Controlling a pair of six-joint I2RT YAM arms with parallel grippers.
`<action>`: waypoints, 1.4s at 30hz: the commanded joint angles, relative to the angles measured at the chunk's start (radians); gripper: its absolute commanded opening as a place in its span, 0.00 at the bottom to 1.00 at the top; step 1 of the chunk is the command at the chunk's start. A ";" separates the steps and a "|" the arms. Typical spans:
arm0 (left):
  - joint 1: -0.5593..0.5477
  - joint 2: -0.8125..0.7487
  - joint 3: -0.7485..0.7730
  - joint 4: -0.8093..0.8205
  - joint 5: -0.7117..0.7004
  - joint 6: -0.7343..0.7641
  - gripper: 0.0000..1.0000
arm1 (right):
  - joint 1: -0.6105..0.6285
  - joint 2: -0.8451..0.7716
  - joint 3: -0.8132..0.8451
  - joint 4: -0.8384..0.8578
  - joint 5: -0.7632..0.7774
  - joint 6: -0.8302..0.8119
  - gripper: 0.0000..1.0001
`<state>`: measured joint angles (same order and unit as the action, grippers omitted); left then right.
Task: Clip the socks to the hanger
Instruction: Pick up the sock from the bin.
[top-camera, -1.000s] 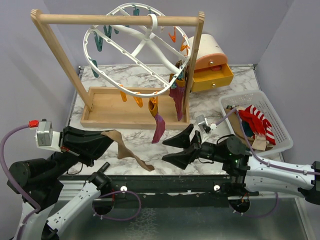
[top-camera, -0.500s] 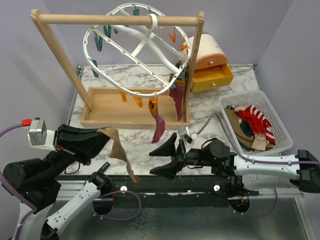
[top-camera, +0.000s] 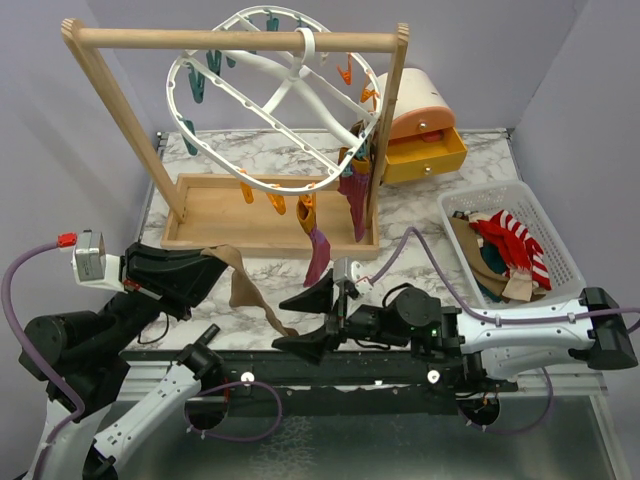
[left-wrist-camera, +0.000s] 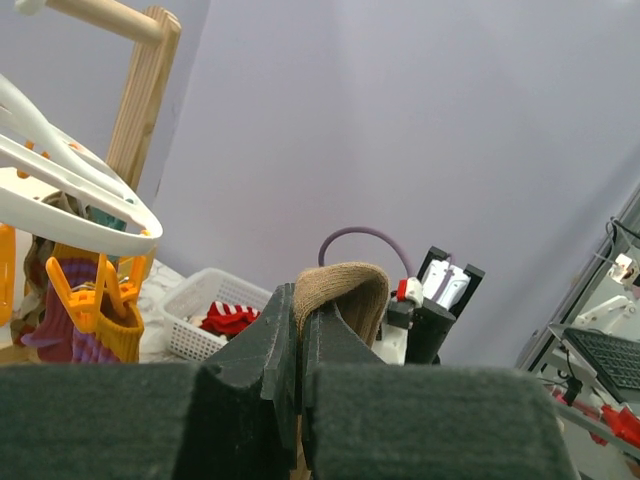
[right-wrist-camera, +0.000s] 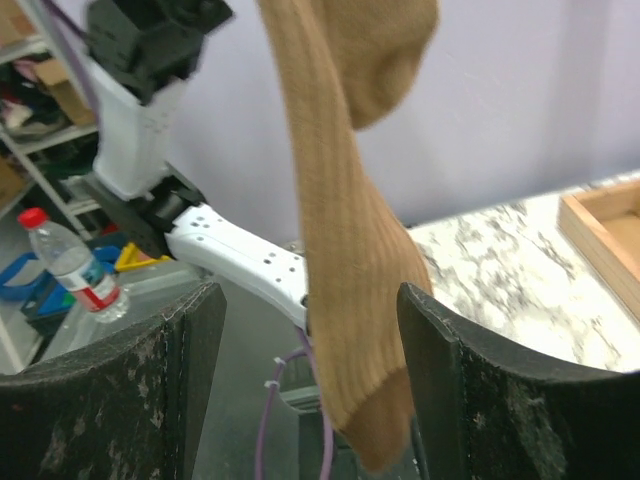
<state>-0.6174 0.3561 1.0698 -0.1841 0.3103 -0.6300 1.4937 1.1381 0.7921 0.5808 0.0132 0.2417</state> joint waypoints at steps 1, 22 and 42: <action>0.000 -0.011 0.003 -0.003 -0.027 0.013 0.00 | 0.014 0.028 0.032 -0.117 0.152 -0.033 0.74; 0.001 -0.042 -0.028 -0.143 -0.090 0.117 0.76 | 0.031 0.099 0.187 -0.401 0.204 0.155 0.01; -0.001 -0.244 -0.216 -0.290 -0.312 0.315 0.99 | 0.031 -0.400 0.186 -1.166 0.315 1.013 0.01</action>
<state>-0.6174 0.0902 0.8616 -0.4629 0.0246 -0.4072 1.5177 0.7143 0.9760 -0.4210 0.2680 1.0569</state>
